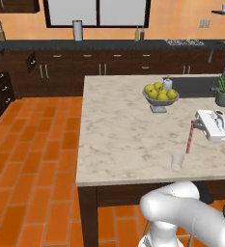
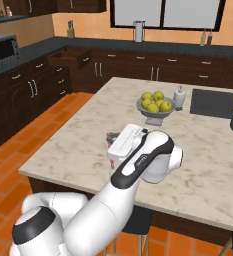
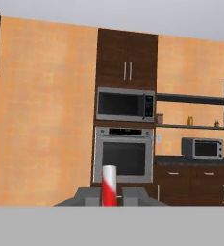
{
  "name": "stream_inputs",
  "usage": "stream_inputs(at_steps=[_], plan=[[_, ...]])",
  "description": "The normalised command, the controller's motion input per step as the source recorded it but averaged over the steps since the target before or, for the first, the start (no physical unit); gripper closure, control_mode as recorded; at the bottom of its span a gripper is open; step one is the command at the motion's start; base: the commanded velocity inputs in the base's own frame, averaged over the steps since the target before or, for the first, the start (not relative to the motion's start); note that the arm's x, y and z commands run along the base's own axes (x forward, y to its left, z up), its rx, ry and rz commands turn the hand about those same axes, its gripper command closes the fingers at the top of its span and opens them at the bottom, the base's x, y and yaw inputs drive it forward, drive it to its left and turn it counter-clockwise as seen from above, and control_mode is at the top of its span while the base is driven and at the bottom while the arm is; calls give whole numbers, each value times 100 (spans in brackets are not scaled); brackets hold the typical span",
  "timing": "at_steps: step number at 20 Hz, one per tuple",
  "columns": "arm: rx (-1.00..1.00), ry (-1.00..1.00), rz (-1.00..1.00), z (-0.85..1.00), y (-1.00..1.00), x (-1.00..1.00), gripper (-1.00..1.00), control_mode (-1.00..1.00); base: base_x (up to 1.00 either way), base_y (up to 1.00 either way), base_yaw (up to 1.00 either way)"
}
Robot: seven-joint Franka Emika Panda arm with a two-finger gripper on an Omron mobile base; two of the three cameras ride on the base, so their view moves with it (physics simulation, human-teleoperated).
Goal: Take a straw from the drawer in front and place it inside the glass cup on the dining counter.
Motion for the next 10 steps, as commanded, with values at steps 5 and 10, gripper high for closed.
stream_inputs(at_steps=[5, 10], plan=[[0, 1, 0, -20, 9, 37, 100, -100, 0, 0, 0], [0, 0, 2, -25, 0, 33, 100, -100, 0, 0, 0]])
